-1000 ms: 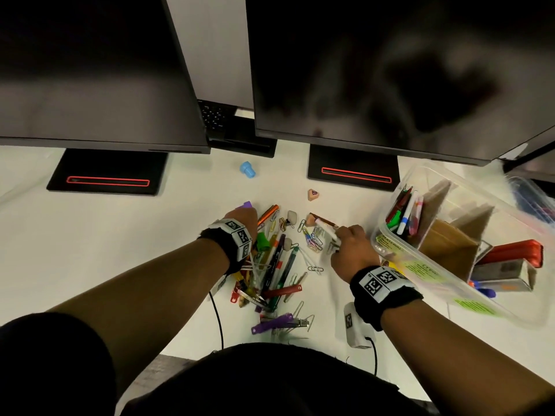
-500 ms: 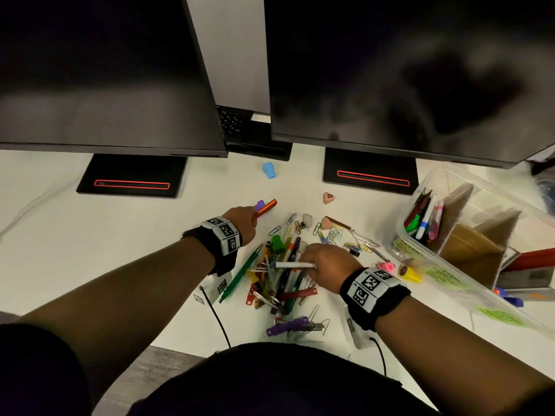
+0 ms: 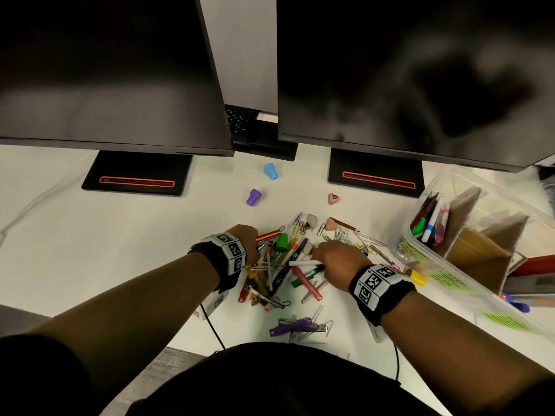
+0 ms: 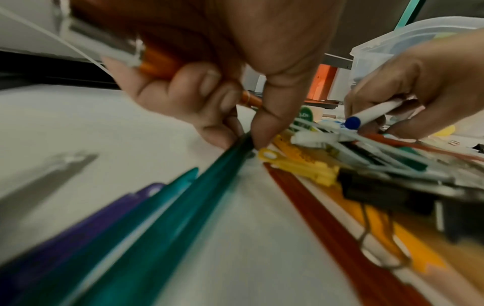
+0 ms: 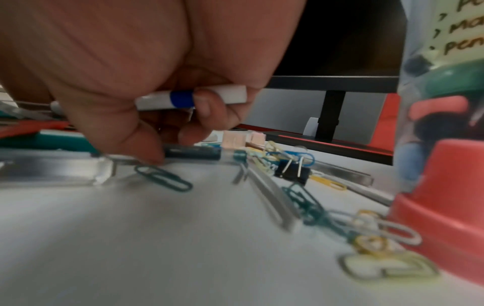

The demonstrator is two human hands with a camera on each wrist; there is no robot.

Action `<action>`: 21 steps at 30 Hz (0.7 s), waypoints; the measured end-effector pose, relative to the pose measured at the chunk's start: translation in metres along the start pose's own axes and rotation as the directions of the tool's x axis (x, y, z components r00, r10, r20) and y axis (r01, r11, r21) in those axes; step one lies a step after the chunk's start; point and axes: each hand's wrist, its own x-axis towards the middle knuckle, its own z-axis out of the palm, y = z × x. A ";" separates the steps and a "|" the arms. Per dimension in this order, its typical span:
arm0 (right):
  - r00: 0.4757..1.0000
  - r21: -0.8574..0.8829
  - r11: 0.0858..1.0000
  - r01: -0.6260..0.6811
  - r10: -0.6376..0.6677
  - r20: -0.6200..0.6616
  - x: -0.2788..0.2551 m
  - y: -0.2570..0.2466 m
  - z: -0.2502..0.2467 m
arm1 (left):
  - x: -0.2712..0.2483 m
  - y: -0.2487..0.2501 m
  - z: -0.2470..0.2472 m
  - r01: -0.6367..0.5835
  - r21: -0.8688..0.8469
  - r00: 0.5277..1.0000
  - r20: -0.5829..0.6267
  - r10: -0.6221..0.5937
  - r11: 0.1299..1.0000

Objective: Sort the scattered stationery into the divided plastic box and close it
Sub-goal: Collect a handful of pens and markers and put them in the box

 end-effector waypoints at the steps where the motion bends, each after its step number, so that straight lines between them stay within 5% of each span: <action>1: 1.000 0.001 1.000 -0.014 0.014 -0.012 -0.001 0.002 -0.001 | 0.000 0.000 0.000 0.011 -0.027 1.000 -0.008 -0.011 1.000; 14: 0.972 0.123 0.981 -0.149 0.168 -0.166 -0.001 0.007 -0.023 | 0.012 0.010 -0.012 0.061 -0.251 0.987 -0.126 -0.095 0.966; 21: 0.992 0.219 0.976 0.011 0.017 -0.125 0.002 -0.011 -0.015 | 0.012 0.014 -0.004 -0.005 -0.164 0.999 -0.041 -0.002 0.986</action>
